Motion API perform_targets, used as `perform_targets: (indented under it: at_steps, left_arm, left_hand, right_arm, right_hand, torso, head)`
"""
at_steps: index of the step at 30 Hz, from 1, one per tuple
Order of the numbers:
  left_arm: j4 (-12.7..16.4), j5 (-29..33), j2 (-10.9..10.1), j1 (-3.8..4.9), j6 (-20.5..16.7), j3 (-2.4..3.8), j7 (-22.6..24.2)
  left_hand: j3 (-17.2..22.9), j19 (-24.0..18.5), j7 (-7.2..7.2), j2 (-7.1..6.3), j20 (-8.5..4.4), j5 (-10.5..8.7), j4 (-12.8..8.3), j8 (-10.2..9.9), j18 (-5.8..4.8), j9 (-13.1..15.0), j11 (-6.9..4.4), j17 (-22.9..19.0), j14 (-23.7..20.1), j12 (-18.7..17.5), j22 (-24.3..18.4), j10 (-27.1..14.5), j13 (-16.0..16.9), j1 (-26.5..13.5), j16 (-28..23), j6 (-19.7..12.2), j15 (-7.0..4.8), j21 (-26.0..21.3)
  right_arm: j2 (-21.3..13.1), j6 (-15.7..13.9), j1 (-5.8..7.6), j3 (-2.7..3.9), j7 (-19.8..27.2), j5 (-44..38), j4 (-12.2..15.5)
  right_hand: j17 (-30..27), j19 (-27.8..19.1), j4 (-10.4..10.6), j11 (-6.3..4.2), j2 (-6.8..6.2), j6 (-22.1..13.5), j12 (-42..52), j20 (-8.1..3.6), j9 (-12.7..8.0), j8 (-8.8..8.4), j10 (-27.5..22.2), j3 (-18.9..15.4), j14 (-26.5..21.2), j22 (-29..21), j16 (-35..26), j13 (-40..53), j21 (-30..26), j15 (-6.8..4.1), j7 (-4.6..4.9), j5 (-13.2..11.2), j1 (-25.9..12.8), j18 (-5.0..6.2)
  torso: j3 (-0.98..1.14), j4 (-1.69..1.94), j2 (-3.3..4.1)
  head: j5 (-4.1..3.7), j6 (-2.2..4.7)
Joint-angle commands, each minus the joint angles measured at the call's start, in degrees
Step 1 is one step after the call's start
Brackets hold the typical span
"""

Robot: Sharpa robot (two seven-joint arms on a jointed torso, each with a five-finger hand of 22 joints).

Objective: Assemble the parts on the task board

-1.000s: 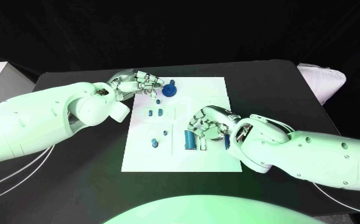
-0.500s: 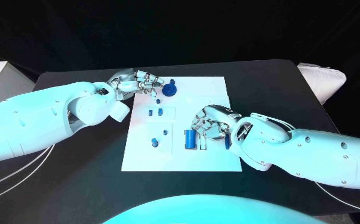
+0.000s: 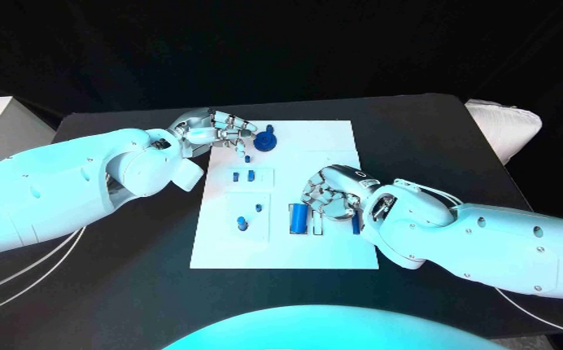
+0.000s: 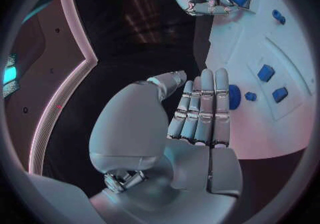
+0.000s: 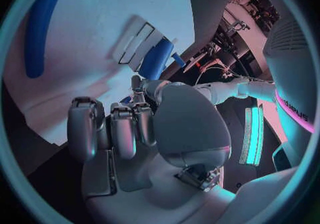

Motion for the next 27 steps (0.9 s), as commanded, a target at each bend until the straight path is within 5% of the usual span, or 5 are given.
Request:
perform_targets:
  at_steps: [1, 9, 14, 21, 27]
  left_arm:
    - [0.13, 0.01, 0.08, 0.03, 0.63, 0.03, 0.29]
    - [0.06, 0.01, 0.09, 0.03, 0.59, 0.02, 0.31]
    - [-0.01, 0.02, 0.13, 0.02, 0.6, 0.02, 0.32]
    - [-0.2, 0.02, 0.13, 0.02, 0.58, 0.0, 0.34]
    - [-0.25, 0.02, 0.12, 0.02, 0.61, -0.03, 0.37]
  left_hand:
    - [0.34, 0.18, -0.03, 0.54, 0.07, 0.25, -0.03, -0.28, 0.77, -0.08, 0.02, -0.04, 0.0, -0.05, 0.02, -0.55, -0.04, -0.09, -0.34, -0.2, 0.25, -0.26]
    - [0.41, 0.17, -0.03, 0.58, 0.07, 0.26, -0.01, -0.28, 0.77, -0.08, 0.02, -0.04, 0.0, -0.05, 0.03, -0.56, -0.05, -0.09, -0.34, -0.2, 0.24, -0.25]
    - [0.41, 0.17, -0.03, 0.58, 0.07, 0.26, -0.01, -0.28, 0.77, -0.08, 0.02, -0.04, 0.0, -0.05, 0.03, -0.56, -0.05, -0.09, -0.34, -0.2, 0.24, -0.25]
    - [0.41, 0.17, -0.03, 0.58, 0.07, 0.26, -0.01, -0.28, 0.77, -0.08, 0.02, -0.04, 0.0, -0.05, 0.03, -0.56, -0.05, -0.09, -0.34, -0.2, 0.24, -0.25]
    - [0.54, 0.16, -0.03, 0.59, 0.06, 0.26, 0.0, -0.29, 0.77, -0.09, 0.02, -0.04, -0.02, -0.03, 0.06, -0.58, -0.05, -0.08, -0.35, -0.21, 0.24, -0.23]
  right_arm:
    - [-0.22, -5.81, -0.1, -0.02, 7.08, 1.26, 0.21]
    - [-1.42, -8.61, 0.27, 0.0, 15.72, 2.88, 0.1]
    - [-1.79, -4.99, 1.14, 0.0, 18.01, 0.99, -0.25]
    - [-1.35, 4.44, 3.54, -0.02, 19.49, -6.72, -0.34]
    - [-0.26, 9.43, 5.16, -0.28, 18.75, -14.73, 0.07]
  right_hand:
    - [15.09, 3.66, -0.99, 0.86, -2.19, -0.95, 0.18, 0.36, -0.25, -0.63, 3.41, -0.74, 5.98, 12.57, 0.24, 12.35, -0.33, 0.6, 0.58, 0.52, -0.26, 0.14]
    - [15.09, 3.09, -5.23, 1.95, -7.97, -3.23, -0.78, 1.44, -1.17, -2.91, 2.58, -4.6, 5.98, 12.12, 0.24, 11.78, -2.2, 1.65, 1.69, 5.23, 0.52, 0.48]
    - [15.09, 2.94, -6.88, 1.24, -8.83, -3.31, -1.12, 1.33, -1.38, -3.37, 2.18, -6.12, 5.98, 12.09, 0.24, 11.58, -2.37, 1.21, 0.74, 6.91, 2.02, 0.56]
    - [15.09, 2.53, -10.94, -2.18, -8.83, -3.33, -1.32, -0.95, -1.55, -3.67, 1.71, -5.83, 5.98, 11.93, 0.24, 11.44, -3.13, -1.55, -2.25, 10.47, 6.14, 0.72]
    - [14.76, 2.2, -12.17, -2.82, -8.92, -4.65, -2.83, -1.5, -1.79, -4.32, 0.42, -5.48, 5.85, 11.73, -0.01, 10.52, -4.01, -2.1, -3.24, 10.38, 6.58, 0.87]
  torso:
    - [0.0, -0.02, 0.0]
    - [-0.03, -0.04, -0.01]
    - [-0.02, -0.01, -0.03]
    - [0.02, -0.01, -0.06]
    - [0.06, 0.06, 0.03]
  head:
    - [0.0, 0.09]
    - [0.06, 0.24]
    - [0.19, 0.32]
    - [0.25, 0.32]
    - [0.59, 0.3]
